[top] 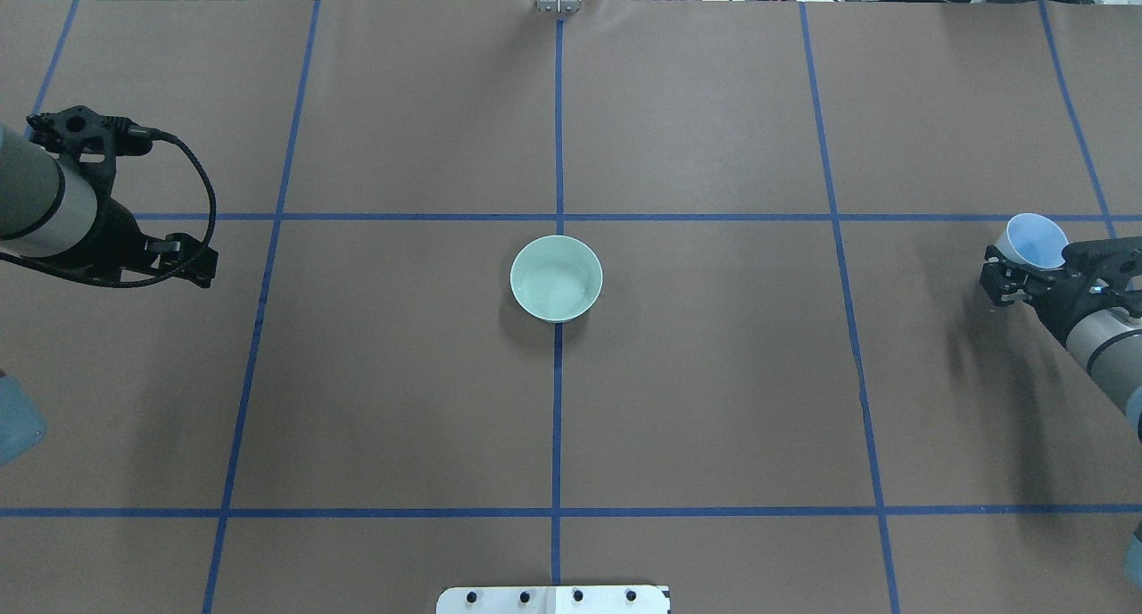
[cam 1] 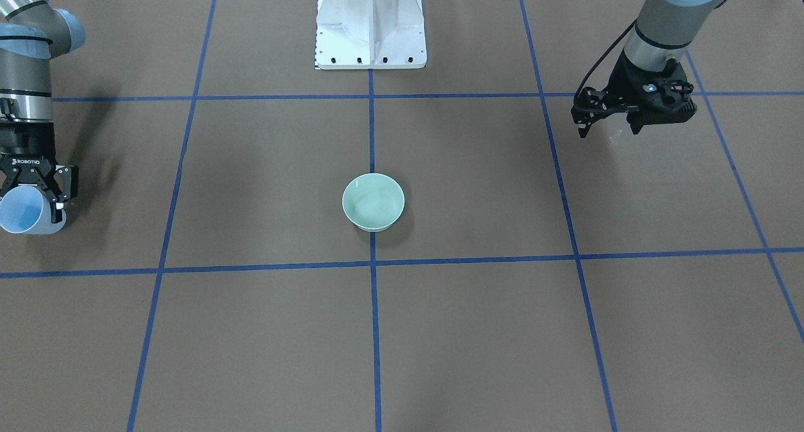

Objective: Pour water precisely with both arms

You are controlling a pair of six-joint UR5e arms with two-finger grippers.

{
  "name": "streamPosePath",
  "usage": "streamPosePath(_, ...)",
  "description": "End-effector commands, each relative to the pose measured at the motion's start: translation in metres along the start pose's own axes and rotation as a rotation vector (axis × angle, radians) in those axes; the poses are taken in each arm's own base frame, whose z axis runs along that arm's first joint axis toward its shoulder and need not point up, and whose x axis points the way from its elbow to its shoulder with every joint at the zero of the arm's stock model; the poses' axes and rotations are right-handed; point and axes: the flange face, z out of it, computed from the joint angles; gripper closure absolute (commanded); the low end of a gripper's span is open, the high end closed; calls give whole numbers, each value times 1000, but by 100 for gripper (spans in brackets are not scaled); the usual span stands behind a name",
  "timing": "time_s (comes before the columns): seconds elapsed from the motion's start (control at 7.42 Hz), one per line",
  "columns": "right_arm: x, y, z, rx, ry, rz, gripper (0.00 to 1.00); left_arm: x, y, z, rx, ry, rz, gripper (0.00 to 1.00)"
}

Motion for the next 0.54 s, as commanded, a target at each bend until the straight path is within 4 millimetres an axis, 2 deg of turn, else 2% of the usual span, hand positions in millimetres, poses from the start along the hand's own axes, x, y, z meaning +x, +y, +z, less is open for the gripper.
streamPosePath(0.0, 2, 0, -3, 17, -26, 16, 2, 0, 0, 2, -3, -2, 0, 0)
streamPosePath(0.27, 2, 0, -4, 18, -29, 17, 1, 0, 0, 2, -3, -2, 0, 0)
streamPosePath(0.4, 7, -2, -13, 20, -35, 16, 1, 1, -1, 2, -2, -1, 1, 0)
